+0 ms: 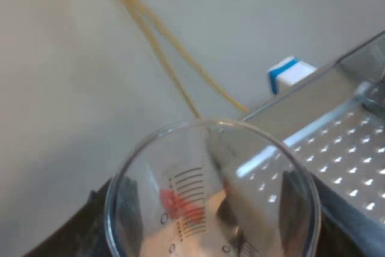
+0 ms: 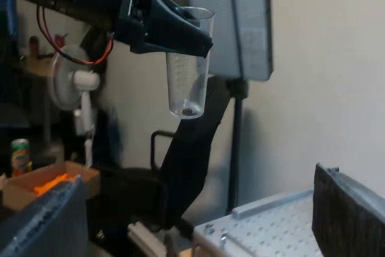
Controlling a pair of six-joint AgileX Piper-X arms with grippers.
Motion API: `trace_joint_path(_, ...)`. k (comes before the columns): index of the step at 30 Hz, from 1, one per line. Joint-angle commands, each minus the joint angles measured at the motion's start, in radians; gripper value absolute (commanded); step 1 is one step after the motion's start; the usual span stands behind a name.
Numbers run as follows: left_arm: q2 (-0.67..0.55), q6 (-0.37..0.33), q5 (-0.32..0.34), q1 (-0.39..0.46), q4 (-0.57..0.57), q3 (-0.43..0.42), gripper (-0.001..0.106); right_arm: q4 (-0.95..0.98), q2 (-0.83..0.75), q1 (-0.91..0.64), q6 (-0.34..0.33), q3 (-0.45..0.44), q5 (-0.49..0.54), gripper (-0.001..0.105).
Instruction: Pour the beans into the coffee machine
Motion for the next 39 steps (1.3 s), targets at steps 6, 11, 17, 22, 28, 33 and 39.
trace_joint_path(6,-0.141,-0.06,0.041,0.087,-0.111,0.255,0.0,-0.009,0.073,0.074,0.003,-0.007,-0.001,0.078)
trace_joint_path(11,-0.232,-0.133,0.047,0.158,-0.2,0.434,0.0,0.007,0.124,0.093,0.094,-0.005,-0.001,0.078)
trace_joint_path(17,-0.34,-0.149,0.048,0.21,-0.288,0.651,0.0,0.08,0.164,0.092,0.099,-0.005,-0.001,0.078)
trace_joint_path(22,-0.378,-0.167,0.044,0.21,-0.363,0.801,0.0,0.146,0.212,0.092,0.153,-0.005,-0.009,0.078)
trace_joint_path(28,-0.383,-0.213,0.044,0.21,-0.461,0.925,0.0,0.169,0.276,0.092,0.188,-0.004,-0.009,0.078)
trace_joint_path(33,-0.383,-0.215,0.044,0.21,-0.577,1.032,0.0,0.169,0.321,0.092,0.188,-0.004,-0.009,0.078)
trace_joint_path(39,-0.381,-0.215,0.044,0.21,-0.81,1.197,0.0,-0.007,0.51,0.092,0.245,0.027,0.015,0.078)
